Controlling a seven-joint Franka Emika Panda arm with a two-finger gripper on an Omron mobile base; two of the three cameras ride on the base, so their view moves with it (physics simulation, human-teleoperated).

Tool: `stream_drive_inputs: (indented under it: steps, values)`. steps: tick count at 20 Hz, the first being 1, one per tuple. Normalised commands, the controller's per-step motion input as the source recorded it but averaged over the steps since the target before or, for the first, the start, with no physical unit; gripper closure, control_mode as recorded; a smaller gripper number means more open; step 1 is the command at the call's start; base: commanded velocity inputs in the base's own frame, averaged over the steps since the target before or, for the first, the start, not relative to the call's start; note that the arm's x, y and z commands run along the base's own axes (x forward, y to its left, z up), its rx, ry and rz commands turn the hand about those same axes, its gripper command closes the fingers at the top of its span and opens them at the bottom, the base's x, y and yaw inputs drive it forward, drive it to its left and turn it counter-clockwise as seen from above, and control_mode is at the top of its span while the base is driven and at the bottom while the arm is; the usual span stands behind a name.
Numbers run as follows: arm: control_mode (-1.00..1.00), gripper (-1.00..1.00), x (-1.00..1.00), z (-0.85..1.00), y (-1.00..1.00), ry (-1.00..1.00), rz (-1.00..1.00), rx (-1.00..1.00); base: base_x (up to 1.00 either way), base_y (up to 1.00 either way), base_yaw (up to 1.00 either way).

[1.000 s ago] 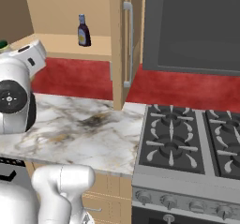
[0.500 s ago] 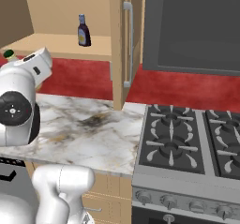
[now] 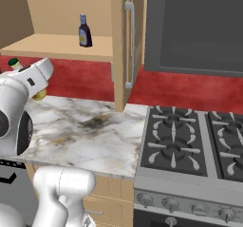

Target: Move the condiment bottle and mustard from the cabinet to the dining counter.

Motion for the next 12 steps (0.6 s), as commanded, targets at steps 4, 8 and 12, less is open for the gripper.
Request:
stream_drive_inputs:
  steps: [4,8,12]
  values:
    - [-1.00,1.00,0.08,-0.18,-0.07,0.00,-0.19,0.00,0.00,0.00,0.00]
    - [-1.00,1.00,0.14,-0.22,-0.16,0.00,-0.17,0.00,0.00,0.00,0.00]
    - [-1.00,1.00,0.02,-0.35,-0.15,0.00,-0.12,0.00,0.00,0.00,0.00]
